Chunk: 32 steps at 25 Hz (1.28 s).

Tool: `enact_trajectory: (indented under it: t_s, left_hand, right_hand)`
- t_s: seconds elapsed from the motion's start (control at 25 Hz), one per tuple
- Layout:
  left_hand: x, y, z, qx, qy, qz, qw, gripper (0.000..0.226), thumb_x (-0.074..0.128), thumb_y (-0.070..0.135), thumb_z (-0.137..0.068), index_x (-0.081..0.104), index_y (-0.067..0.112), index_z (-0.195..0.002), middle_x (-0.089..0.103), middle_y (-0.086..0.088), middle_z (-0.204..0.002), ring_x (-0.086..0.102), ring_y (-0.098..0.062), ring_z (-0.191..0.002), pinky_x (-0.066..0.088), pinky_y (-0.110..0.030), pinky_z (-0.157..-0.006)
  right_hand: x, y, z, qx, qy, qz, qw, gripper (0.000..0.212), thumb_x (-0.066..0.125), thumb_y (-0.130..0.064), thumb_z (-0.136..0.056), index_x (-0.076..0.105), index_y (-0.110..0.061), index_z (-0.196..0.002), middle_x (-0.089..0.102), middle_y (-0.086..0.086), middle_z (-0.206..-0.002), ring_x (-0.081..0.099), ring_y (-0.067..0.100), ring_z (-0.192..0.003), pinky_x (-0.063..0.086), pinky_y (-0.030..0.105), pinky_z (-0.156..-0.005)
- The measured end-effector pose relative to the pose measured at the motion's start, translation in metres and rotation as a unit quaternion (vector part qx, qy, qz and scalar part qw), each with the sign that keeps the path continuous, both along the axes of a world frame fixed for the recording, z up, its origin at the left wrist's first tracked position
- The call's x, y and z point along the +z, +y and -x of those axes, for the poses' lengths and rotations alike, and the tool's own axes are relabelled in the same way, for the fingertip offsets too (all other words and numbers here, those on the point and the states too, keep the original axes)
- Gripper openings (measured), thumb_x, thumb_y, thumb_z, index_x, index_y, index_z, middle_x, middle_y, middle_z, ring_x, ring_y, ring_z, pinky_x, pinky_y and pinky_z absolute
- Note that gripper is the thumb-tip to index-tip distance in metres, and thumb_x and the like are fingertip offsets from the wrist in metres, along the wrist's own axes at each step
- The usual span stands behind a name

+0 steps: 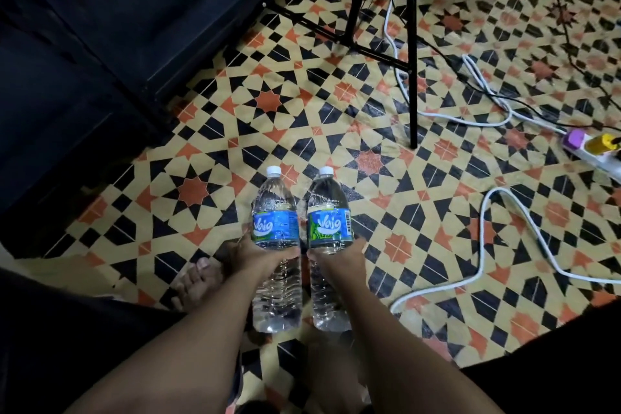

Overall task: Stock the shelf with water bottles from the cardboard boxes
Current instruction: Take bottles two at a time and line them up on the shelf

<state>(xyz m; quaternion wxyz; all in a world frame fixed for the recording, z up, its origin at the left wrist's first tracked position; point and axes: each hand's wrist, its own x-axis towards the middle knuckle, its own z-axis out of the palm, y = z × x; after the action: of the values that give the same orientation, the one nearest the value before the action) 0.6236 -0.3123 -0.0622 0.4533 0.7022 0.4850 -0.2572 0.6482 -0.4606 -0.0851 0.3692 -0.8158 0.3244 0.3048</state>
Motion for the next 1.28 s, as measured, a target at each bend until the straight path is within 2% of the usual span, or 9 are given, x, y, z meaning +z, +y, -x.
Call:
enact_trajectory:
  t_s: [0.2,0.36,0.52,0.64,0.72,0.84,1.0,1.04,1.28]
  left_hand:
    - [-0.008,-0.013,-0.003,-0.026,0.028,0.034,0.999,0.141,0.087,0.057,-0.06,-0.014,0.03,-0.156,0.013,-0.014,-0.165,0.021,-0.041,-0.148,0.022,-0.059,-0.119]
    - [-0.012,-0.018,0.002,-0.012,0.03,-0.002,0.999,0.139,0.081,0.073,-0.051,0.008,0.022,-0.158,0.025,-0.014,-0.161,0.029,-0.04,-0.146,0.03,-0.058,-0.116]
    - [-0.015,-0.015,0.006,0.03,0.021,0.01,0.999,0.135,0.084,0.076,-0.037,0.038,0.016,-0.149,0.047,-0.011,-0.149,0.047,-0.034,-0.135,0.045,-0.051,-0.108]
    - [-0.013,-0.017,0.003,0.04,0.005,-0.012,0.999,0.118,0.089,0.066,-0.036,0.053,0.015,-0.136,0.059,-0.009,-0.136,0.059,-0.031,-0.121,0.052,-0.043,-0.1]
    - [-0.011,-0.02,0.001,0.036,-0.006,-0.045,0.998,0.108,0.094,0.052,-0.045,0.051,0.013,-0.136,0.057,-0.011,-0.135,0.059,-0.032,-0.121,0.053,-0.041,-0.098]
    - [-0.004,-0.023,-0.003,0.021,-0.03,-0.095,0.995,0.109,0.095,0.038,-0.05,0.043,0.013,-0.142,0.05,-0.014,-0.141,0.052,-0.034,-0.128,0.05,-0.043,-0.102]
    - [0.026,-0.024,-0.019,0.019,-0.068,-0.126,0.99,0.095,0.096,0.035,-0.053,0.047,0.011,-0.131,0.05,-0.013,-0.134,0.052,-0.035,-0.122,0.05,-0.044,-0.096]
    - [0.038,-0.025,-0.024,0.025,-0.081,-0.129,0.988,0.095,0.096,0.037,-0.053,0.047,0.01,-0.131,0.05,-0.012,-0.133,0.053,-0.035,-0.122,0.05,-0.044,-0.096]
    - [0.145,-0.019,-0.06,0.103,-0.236,-0.124,0.958,0.105,0.097,0.037,-0.053,0.044,0.007,-0.138,0.054,-0.015,-0.138,0.054,-0.034,-0.125,0.049,-0.043,-0.101]
  right_hand:
    - [0.012,-0.002,-0.012,0.047,0.018,0.018,0.999,0.11,0.09,-0.057,-0.05,0.033,-0.011,-0.133,0.053,0.008,-0.125,0.057,0.031,-0.114,0.053,0.05,-0.092]
    - [-0.013,-0.006,-0.011,0.055,0.006,0.007,0.998,0.147,0.08,-0.077,-0.012,0.035,-0.012,-0.136,0.06,0.01,-0.126,0.061,0.032,-0.112,0.056,0.051,-0.089]
    - [0.012,-0.008,-0.014,0.087,0.008,0.016,0.996,0.107,0.094,-0.055,-0.049,0.037,-0.006,-0.126,0.06,0.007,-0.111,0.063,0.026,-0.101,0.058,0.041,-0.079]
    - [0.008,-0.014,-0.011,0.075,0.0,-0.003,0.997,0.084,0.094,-0.046,-0.05,0.049,-0.007,-0.11,0.065,-0.006,-0.09,0.068,0.012,-0.081,0.055,0.028,-0.061]
    - [0.005,-0.019,-0.01,0.061,-0.017,-0.017,0.998,0.081,0.089,-0.052,-0.038,0.064,-0.019,-0.108,0.072,-0.009,-0.086,0.07,0.007,-0.073,0.058,0.027,-0.059]
    - [0.006,-0.024,-0.007,0.026,-0.03,-0.04,0.998,0.067,0.092,-0.044,-0.047,0.069,-0.018,-0.104,0.075,-0.005,-0.087,0.072,0.011,-0.075,0.059,0.028,-0.061]
    - [0.02,-0.021,-0.011,0.008,-0.086,-0.085,0.993,0.123,0.088,-0.072,-0.023,0.055,-0.012,-0.125,0.068,0.005,-0.116,0.068,0.024,-0.101,0.059,0.044,-0.085]
    - [0.024,-0.02,-0.016,0.01,-0.104,-0.102,0.989,0.126,0.087,-0.074,-0.021,0.056,-0.013,-0.126,0.069,0.005,-0.117,0.068,0.024,-0.102,0.059,0.045,-0.087]
    - [0.15,-0.006,-0.061,0.007,-0.234,-0.145,0.961,0.09,0.093,-0.047,-0.051,0.052,-0.02,-0.126,0.067,0.003,-0.115,0.064,0.024,-0.105,0.052,0.038,-0.093]
